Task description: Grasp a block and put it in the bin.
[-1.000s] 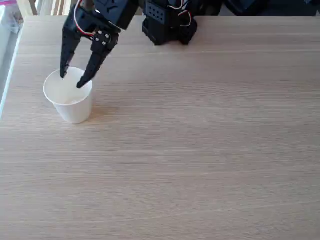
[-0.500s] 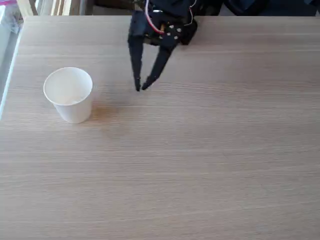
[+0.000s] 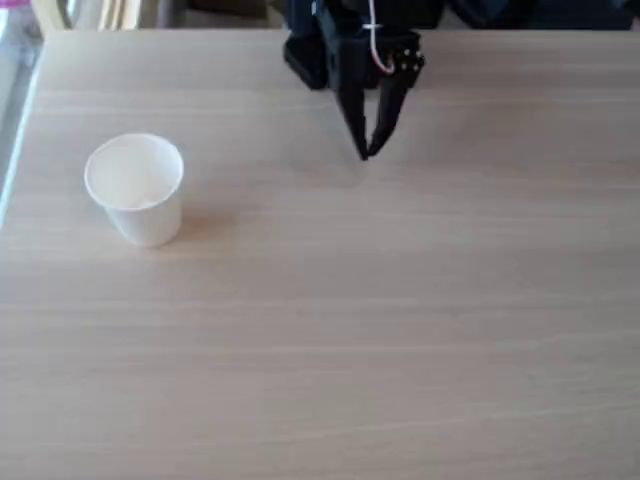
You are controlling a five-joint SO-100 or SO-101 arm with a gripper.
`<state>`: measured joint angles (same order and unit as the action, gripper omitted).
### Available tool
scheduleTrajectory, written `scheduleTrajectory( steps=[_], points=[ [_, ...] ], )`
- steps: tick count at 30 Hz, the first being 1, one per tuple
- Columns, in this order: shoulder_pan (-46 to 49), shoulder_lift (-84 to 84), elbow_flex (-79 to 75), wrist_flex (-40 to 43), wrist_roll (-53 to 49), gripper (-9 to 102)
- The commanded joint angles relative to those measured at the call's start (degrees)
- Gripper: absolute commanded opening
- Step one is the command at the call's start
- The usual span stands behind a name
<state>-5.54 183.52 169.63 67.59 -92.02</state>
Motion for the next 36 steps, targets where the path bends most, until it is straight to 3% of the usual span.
scheduleTrajectory(
  steps=[1, 11, 36],
  points=[
    [-1.41, 2.72, 3.25, 2.11, 1.85, 0],
    [-0.53, 7.38, 8.35, 9.67, 0.44, 0],
    [-0.97, 7.38, 8.35, 9.58, 0.53, 0]
  ],
)
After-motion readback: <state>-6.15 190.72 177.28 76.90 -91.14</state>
